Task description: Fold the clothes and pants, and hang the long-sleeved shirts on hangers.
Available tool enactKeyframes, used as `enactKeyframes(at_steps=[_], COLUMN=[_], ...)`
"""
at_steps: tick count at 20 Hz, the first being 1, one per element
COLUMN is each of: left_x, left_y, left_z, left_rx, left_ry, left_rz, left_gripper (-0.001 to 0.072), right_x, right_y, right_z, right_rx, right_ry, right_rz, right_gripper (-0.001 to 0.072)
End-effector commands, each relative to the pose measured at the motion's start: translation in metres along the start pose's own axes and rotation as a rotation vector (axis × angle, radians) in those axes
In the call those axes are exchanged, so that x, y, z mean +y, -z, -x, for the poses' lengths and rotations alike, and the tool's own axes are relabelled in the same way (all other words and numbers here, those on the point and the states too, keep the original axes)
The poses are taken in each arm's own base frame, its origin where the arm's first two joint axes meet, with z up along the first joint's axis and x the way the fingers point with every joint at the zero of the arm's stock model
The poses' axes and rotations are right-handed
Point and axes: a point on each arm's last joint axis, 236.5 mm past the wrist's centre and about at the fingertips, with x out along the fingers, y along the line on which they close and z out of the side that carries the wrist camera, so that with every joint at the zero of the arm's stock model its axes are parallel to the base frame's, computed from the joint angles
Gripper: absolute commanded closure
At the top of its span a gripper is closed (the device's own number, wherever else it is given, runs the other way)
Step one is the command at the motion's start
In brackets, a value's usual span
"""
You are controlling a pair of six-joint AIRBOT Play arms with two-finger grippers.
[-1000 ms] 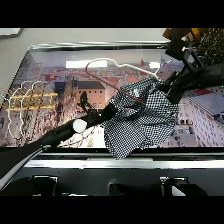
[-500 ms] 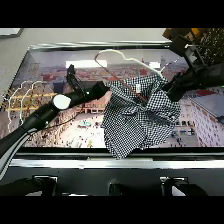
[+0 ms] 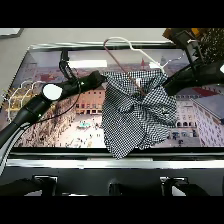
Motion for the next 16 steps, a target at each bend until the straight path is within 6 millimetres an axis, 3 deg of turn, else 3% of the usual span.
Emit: enactKeyframes(at_steps=[1, 7, 11, 16], left_x=[-0.003, -0.006, -0.006, -0.006], left_y=[-0.001, 0.021, 0.015, 0.01], left_z=[0.001, 0.001, 0.0, 0.0], left_rx=[0.003, 0.086, 0.063, 0.041], left_ry=[0.005, 0.011, 0.012, 0.011], left_rz=[-0.023, -0.027, -0.027, -0.027], left_gripper=[0.0687, 0.0687, 0.0687, 0.0687], right_x=[-0.013, -0.041, -0.03, -0.009], right_y=[-0.008, -0.037, -0.022, 0.004], right_z=[-0.009, -0.009, -0.014, -0.022], right_rx=[-0.031, -0.159, -0.086, 0.136], right_ry=[0.038, 0.139, 0.1, 0.209], right_rz=[-0.041, -0.08, -0.07, 0.086], right_gripper=[0.0685, 0.0685, 0.0686, 0.0687])
